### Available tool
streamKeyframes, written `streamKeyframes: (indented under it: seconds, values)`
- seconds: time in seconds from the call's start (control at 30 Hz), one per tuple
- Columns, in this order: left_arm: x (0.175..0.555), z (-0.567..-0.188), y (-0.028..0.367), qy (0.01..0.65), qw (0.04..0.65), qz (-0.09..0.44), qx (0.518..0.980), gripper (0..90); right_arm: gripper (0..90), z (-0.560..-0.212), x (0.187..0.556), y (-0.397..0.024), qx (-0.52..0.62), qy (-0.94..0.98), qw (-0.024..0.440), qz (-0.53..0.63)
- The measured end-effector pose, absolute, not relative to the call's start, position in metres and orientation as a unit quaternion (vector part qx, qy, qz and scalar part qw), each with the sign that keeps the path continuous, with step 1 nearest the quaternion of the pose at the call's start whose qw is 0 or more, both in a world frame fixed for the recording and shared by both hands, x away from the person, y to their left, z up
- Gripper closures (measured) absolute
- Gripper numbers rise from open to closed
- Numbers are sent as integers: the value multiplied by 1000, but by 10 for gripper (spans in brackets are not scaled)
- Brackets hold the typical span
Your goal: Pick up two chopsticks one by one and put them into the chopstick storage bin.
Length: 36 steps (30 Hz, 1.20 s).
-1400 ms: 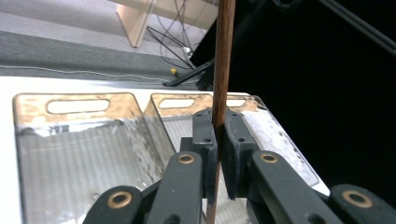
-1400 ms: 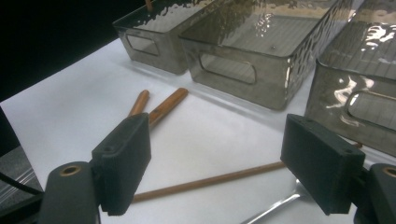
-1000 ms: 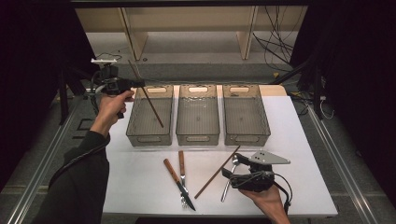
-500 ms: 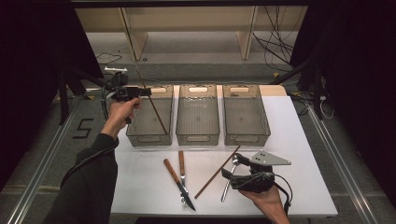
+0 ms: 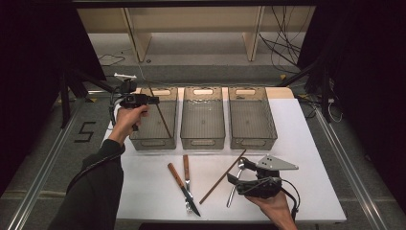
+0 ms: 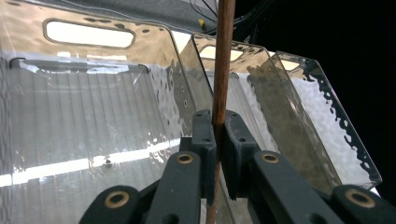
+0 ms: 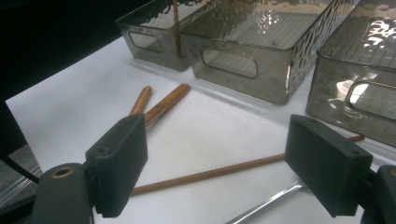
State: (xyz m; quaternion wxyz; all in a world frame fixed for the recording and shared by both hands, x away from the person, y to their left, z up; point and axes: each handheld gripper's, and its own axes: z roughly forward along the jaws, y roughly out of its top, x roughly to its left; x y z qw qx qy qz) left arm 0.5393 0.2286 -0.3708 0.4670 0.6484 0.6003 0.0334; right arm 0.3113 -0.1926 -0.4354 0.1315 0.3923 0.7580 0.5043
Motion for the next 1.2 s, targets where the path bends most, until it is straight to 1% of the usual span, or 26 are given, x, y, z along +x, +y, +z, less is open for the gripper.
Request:
streamKeyframes:
  seconds: [0.1,0.13,0.17,0.2,0.23,0.27,0.3,0.43,0.53,0.67,0.8,0.93,1.07,1.1,1.13,1.2]
  values:
    - [540,-373,224,601,462,35,652,838,219,-435,311,-193,393,758,131,504]
    - [541,-373,222,601,458,35,654,781,220,-435,311,-193,392,759,131,504]
    - [541,-373,221,600,455,34,657,781,220,-435,311,-193,392,759,131,504]
    - [542,-374,220,599,450,34,661,671,221,-435,311,-193,392,759,131,504]
    - [543,-374,218,598,446,36,665,671,221,-435,311,-193,392,759,131,504]
    - [543,-373,216,598,442,40,667,538,222,-435,312,-194,392,758,133,504]
    - [542,-372,214,598,439,47,669,484,222,-435,312,-194,392,758,133,504]
    - [542,-367,210,598,426,65,676,353,223,-435,311,-195,394,757,132,504]
    - [541,-366,211,602,421,63,676,285,224,-435,311,-195,395,757,132,504]
    - [532,-362,213,591,430,63,680,246,224,-435,312,-197,395,756,134,505]
    - [520,-358,212,574,445,65,684,230,224,-434,312,-200,398,754,136,505]
    - [498,-352,206,542,458,70,701,223,224,-434,313,-205,401,751,140,505]
    - [470,-352,198,515,477,77,708,225,224,-436,313,-211,407,748,144,505]
    - [457,-355,190,500,469,84,723,225,224,-436,313,-213,409,747,144,504]
    - [457,-355,190,500,469,84,723,224,224,-436,313,-214,411,746,145,504]
    - [443,-361,179,485,463,92,736,223,224,-437,313,-217,414,745,148,502]
